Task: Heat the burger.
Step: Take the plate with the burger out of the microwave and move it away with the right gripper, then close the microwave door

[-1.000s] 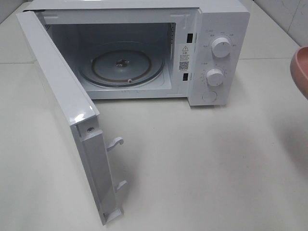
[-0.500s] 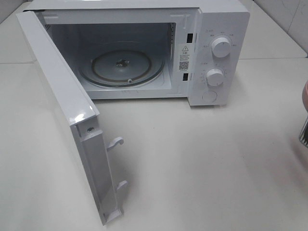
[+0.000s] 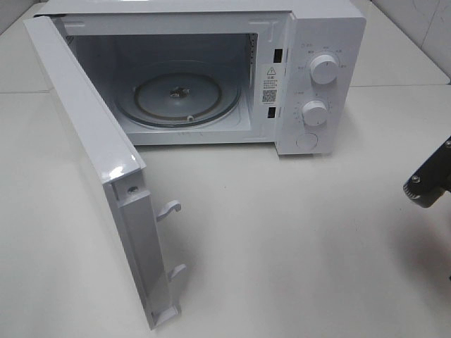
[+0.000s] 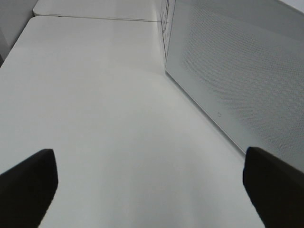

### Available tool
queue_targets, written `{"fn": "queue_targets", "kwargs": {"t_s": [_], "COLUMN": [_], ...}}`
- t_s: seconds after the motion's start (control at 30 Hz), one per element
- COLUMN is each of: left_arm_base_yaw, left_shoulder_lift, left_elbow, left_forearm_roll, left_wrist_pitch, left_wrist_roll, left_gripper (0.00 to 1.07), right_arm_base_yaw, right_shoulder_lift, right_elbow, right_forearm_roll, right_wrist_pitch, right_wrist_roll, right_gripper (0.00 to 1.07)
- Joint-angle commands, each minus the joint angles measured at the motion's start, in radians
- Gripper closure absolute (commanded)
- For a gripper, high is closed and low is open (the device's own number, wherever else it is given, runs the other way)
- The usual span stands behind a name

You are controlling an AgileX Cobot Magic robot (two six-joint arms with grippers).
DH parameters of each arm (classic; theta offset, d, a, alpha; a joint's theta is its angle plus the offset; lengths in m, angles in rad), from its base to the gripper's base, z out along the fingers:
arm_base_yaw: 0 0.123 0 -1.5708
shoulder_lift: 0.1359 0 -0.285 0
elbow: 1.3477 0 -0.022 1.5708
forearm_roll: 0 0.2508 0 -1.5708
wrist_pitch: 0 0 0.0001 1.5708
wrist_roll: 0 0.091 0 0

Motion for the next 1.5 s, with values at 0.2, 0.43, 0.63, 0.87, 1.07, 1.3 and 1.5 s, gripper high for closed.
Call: {"fn": "queue_targets", "kwargs": {"t_s": [0.2,0.43,0.63,0.87,1.07,1.3,1.5], "left_arm_base_yaw": [0.002,0.002,0.002,0.002,0.002,0.002,0.002], "left_shoulder_lift": [-0.012,-0.012,-0.012,-0.012,-0.012,-0.012,-0.012], "left_elbow": [0.001,0.001,0.001,0.001,0.001,0.001,0.001], "left_forearm_roll": [-0.002,-0.002,-0.002,-0.002,-0.002,-0.002,-0.002], "left_wrist_pitch": [-0.008,-0.008,-0.008,-0.008,-0.008,-0.008,-0.008], "left_wrist_roll": [0.001,0.001,0.001,0.001,0.001,0.001,0.001], "left_gripper": [0.09,0.09,0.09,0.09,0.09,0.09,0.09], "right_arm_base_yaw": [-0.004,-0.038,-0.088,-0.146,-0.146,-0.145,-0.143], "right_shoulder_lift": [0.138,0.320,0.378,0.436,0.438,0.438,0.369], "right_elbow": [-0.006,-0.017,-0.025,-0.025,-0.025,-0.025,-0.025], "right_forearm_roll": [-0.070,-0.096,-0.130,-0.174,-0.170,-0.135,-0.063], "right_wrist_pitch": [0.045,-0.043,-0.097,-0.151,-0.178,-0.195,-0.229], "right_wrist_roll": [0.161,0.293,0.337,0.370,0.370,0.366,0.354], "right_gripper": [1.00,1.00,0.99,0.98,0.96,0.75,0.57]}}
